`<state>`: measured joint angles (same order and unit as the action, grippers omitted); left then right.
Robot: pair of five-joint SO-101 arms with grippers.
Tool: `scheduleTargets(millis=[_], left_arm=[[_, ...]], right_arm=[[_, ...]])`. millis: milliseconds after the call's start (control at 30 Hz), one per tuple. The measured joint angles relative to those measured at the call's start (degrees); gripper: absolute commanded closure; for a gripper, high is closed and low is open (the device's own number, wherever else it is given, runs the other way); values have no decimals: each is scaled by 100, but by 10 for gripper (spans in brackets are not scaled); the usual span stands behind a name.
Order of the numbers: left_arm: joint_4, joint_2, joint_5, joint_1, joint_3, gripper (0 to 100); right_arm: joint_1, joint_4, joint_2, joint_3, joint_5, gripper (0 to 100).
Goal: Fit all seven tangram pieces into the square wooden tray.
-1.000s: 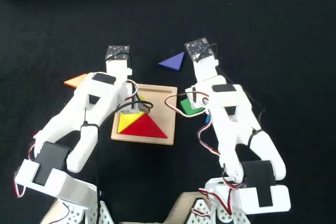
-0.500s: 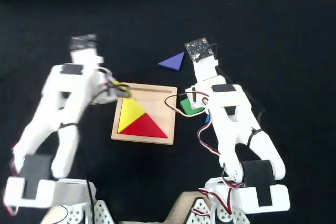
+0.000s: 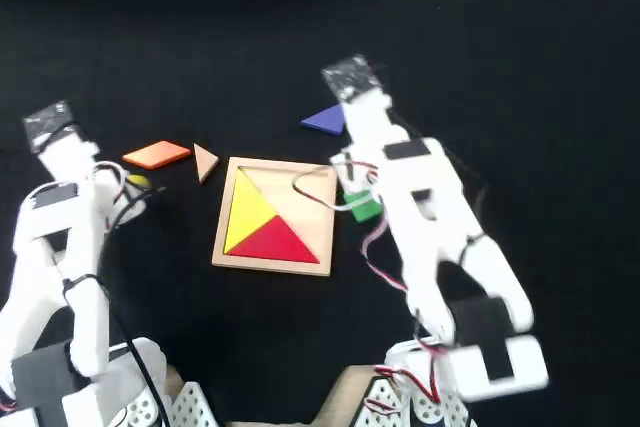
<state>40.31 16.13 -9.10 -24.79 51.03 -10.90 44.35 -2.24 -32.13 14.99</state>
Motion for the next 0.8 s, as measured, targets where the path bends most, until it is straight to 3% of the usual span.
scheduleTargets(millis=[267,800], left_arm=[[-44,0,35,-9,0,971],[-44,0,35,-18,44,970]], right_arm=[[-26,334,1811,1327,-9,987],[-738,668,1873,1679,0,987]])
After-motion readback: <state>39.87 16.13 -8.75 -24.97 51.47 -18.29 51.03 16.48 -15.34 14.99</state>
